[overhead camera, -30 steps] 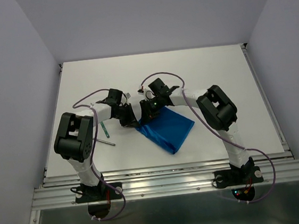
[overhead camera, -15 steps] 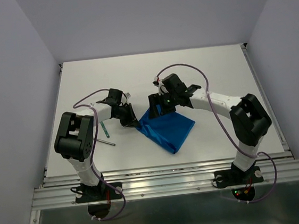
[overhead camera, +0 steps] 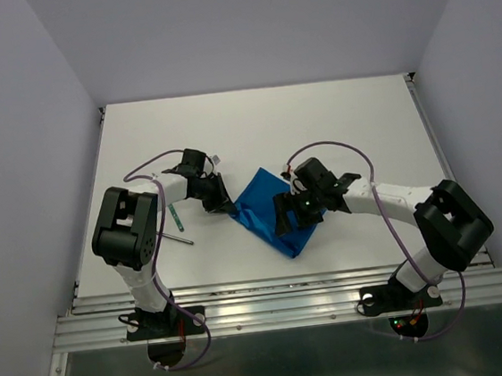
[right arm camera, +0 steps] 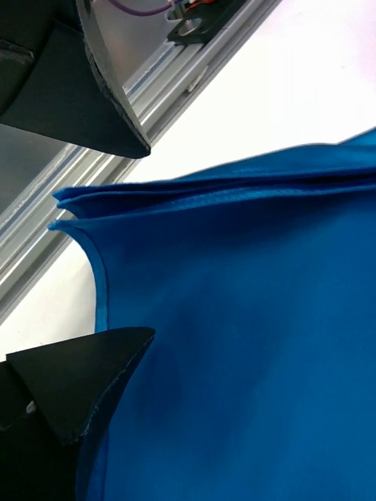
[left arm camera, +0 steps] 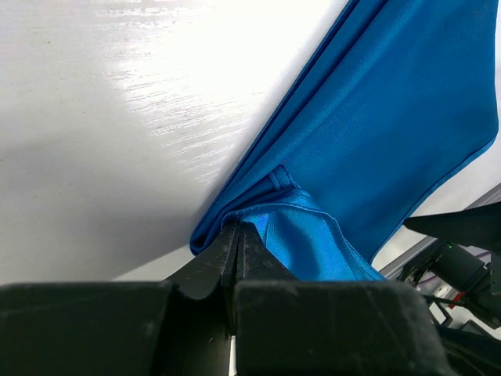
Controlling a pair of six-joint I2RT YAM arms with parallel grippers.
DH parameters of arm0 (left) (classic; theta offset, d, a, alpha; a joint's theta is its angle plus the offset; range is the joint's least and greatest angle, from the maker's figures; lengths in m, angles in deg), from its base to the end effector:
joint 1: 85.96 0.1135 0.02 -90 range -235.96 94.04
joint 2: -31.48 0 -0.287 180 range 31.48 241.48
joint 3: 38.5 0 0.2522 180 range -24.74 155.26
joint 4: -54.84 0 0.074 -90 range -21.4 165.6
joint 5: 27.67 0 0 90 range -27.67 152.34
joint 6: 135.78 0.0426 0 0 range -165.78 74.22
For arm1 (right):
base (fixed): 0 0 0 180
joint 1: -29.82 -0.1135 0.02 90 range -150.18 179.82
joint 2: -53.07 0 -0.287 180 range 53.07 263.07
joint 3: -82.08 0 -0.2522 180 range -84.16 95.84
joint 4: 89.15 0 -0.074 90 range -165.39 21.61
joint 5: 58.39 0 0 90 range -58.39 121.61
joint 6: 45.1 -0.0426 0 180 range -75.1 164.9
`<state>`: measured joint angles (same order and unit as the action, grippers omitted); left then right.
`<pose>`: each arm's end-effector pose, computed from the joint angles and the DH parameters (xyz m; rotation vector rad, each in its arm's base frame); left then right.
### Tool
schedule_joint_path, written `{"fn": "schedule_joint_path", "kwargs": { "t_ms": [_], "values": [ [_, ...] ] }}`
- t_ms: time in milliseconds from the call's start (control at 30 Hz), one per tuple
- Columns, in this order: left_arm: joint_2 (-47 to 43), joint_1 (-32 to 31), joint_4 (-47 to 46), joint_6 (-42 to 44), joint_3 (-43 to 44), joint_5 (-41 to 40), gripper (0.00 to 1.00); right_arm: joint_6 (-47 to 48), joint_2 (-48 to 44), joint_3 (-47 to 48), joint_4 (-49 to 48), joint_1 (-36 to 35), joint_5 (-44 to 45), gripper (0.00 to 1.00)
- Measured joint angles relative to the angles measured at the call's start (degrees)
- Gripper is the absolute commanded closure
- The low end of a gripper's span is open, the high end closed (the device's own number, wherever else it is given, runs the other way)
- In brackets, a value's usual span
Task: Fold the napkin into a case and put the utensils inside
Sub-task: Fold the lower triangle-folded napkin at the center of the board.
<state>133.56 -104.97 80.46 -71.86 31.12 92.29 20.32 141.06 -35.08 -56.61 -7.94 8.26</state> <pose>0.3254 -0.1346 0.1646 0.0393 2.6758 -0.9520 0.2258 0.1962 0.1975 -0.4755 2.6923 0.8917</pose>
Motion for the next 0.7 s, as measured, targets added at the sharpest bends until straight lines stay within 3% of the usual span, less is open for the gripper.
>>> {"fn": "schedule_joint_path", "kwargs": {
  "t_ms": [233,367,467,700],
  "values": [
    [0.20,0.00,-0.04,-0.15,0.15,0.31,0.94,-0.61,-0.66,-0.22,-1.16,-3.08,-0.09,0.18],
    [0.28,-0.02,0.24,-0.17,0.39,0.26,0.94,-0.70,-0.52,-0.22,-1.55,-5.49,0.00,0.30],
    [0.35,0.00,0.31,-0.17,0.44,0.26,0.94,-0.66,0.20,-0.22,-1.70,-6.82,0.24,0.52],
    [0.35,0.00,0.37,-0.20,0.46,0.24,0.94,-0.46,1.01,-0.24,-1.73,-7.34,1.84,0.90]
  ]
}}
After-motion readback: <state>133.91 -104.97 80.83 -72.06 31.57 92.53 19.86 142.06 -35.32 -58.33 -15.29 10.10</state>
